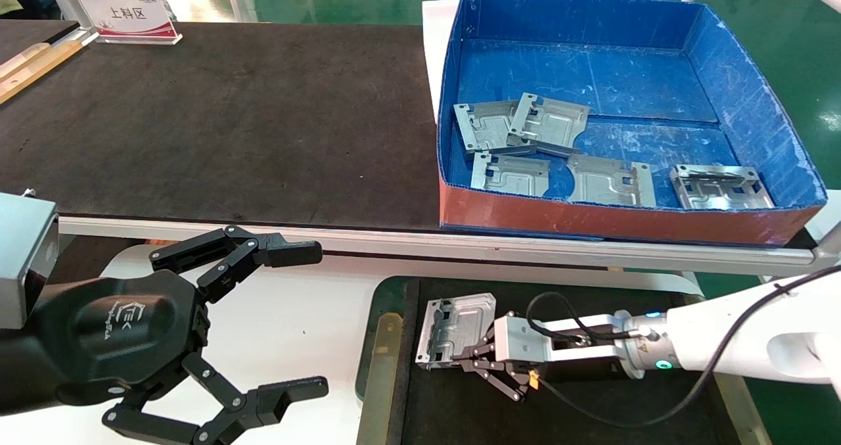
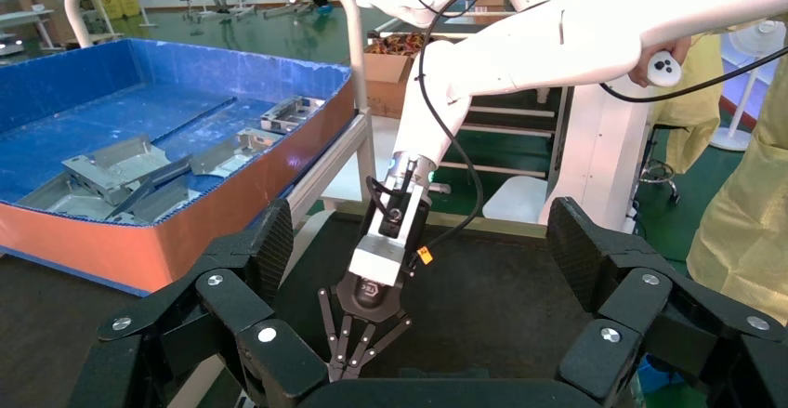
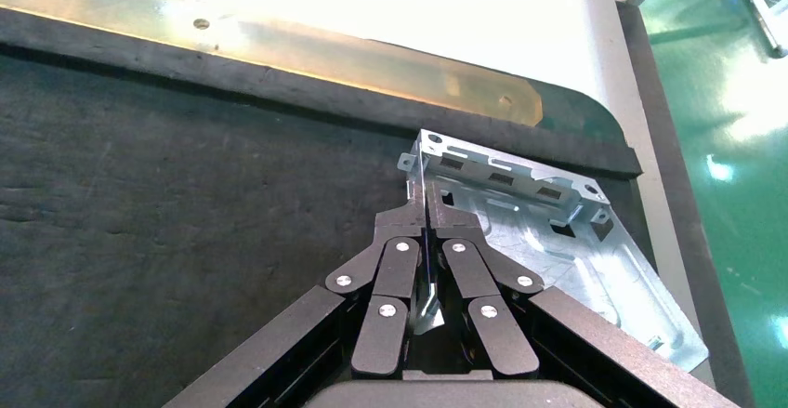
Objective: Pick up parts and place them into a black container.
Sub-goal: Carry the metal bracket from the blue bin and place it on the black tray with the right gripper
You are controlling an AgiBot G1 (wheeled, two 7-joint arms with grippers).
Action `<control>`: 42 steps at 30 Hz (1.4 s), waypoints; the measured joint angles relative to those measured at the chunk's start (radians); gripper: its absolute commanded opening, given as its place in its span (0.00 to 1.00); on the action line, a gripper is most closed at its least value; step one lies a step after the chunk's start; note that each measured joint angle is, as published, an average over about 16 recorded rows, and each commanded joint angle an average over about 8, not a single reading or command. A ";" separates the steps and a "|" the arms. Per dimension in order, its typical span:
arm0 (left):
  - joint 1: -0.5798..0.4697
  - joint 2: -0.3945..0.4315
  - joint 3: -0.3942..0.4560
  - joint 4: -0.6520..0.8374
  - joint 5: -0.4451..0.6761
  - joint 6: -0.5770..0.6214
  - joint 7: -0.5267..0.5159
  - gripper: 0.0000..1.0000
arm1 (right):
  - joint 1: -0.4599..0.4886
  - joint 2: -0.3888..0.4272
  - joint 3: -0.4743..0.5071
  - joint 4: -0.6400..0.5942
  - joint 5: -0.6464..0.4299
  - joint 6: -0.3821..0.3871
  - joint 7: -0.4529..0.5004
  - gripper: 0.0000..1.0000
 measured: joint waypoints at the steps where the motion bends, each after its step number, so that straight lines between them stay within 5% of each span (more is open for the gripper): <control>1: 0.000 0.000 0.000 0.000 0.000 0.000 0.000 1.00 | 0.004 -0.005 -0.001 -0.012 -0.001 -0.001 -0.008 0.00; 34: 0.000 0.000 0.000 0.000 0.000 0.000 0.000 1.00 | 0.061 -0.072 -0.013 -0.223 -0.022 0.028 -0.182 0.00; 35: 0.000 0.000 0.000 0.000 0.000 0.000 0.000 1.00 | 0.062 -0.074 -0.014 -0.226 -0.023 0.029 -0.184 0.02; 42: 0.000 0.000 0.000 0.000 0.000 0.000 0.000 1.00 | 0.072 -0.083 -0.019 -0.239 -0.031 0.031 -0.197 0.90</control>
